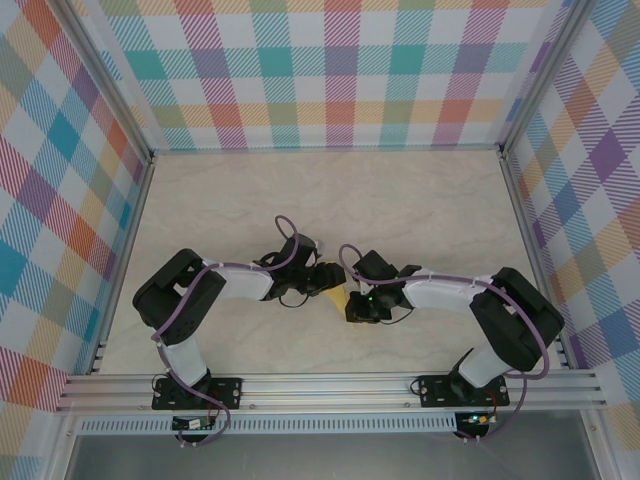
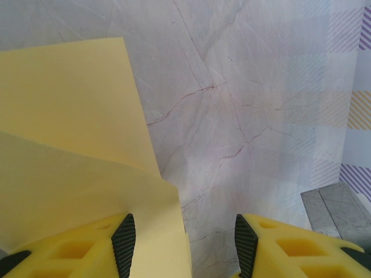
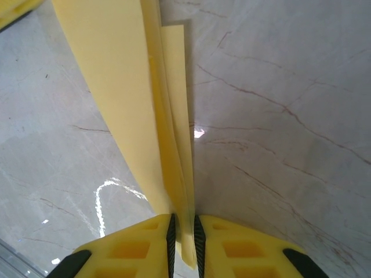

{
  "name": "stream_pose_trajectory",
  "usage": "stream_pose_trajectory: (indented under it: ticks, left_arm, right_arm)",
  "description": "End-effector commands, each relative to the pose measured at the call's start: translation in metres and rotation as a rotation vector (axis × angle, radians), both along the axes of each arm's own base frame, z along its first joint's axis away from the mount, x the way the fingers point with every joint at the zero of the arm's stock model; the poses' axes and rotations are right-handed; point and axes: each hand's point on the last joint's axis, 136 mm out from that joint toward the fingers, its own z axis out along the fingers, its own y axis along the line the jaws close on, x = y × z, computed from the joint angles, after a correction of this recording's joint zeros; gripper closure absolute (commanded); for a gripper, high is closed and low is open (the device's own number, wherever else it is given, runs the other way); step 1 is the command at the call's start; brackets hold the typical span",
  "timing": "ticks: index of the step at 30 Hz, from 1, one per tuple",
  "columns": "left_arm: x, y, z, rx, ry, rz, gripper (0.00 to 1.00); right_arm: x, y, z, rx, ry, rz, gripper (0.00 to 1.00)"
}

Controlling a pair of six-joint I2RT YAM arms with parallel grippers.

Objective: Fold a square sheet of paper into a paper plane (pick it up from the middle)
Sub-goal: Fold the wing for the fifth time at the center of the table.

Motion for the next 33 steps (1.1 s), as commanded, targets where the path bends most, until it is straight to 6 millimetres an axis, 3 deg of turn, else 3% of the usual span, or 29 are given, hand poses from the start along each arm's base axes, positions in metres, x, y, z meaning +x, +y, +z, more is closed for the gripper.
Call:
stream_pose_trajectory:
  ticks: [1, 8, 15, 20, 23, 26, 33]
  left_arm:
    - [-0.031, 0.011, -0.041, 0.107, 0.107, -0.044, 0.49]
    - [-0.031, 0.012, -0.041, 0.110, 0.107, -0.042, 0.49]
    - [-0.032, 0.014, -0.045, 0.122, 0.111, -0.042, 0.49]
    - [-0.033, 0.013, -0.046, 0.122, 0.116, -0.044, 0.49]
    - [-0.032, 0.013, -0.045, 0.124, 0.115, -0.042, 0.49]
    - [-0.032, 0.013, -0.046, 0.125, 0.118, -0.043, 0.49]
    - [-0.032, 0.014, -0.046, 0.127, 0.120, -0.043, 0.49]
  right_arm:
    - [-0.016, -0.021, -0.025, -0.119, 0.050, 0.003, 0.83]
    - [-0.014, -0.024, -0.022, -0.166, 0.024, 0.001, 0.84]
    - [0.007, -0.023, 0.024, -0.104, -0.111, -0.083, 0.81]
    - [0.002, 0.018, 0.047, 0.174, -0.094, -0.020, 0.88]
    - [-0.004, 0.039, 0.047, 0.267, -0.035, 0.035, 0.93]
    - [-0.003, 0.046, 0.040, 0.273, -0.006, 0.042, 0.96]
    - [0.001, 0.020, 0.012, 0.147, -0.011, -0.021, 0.97]
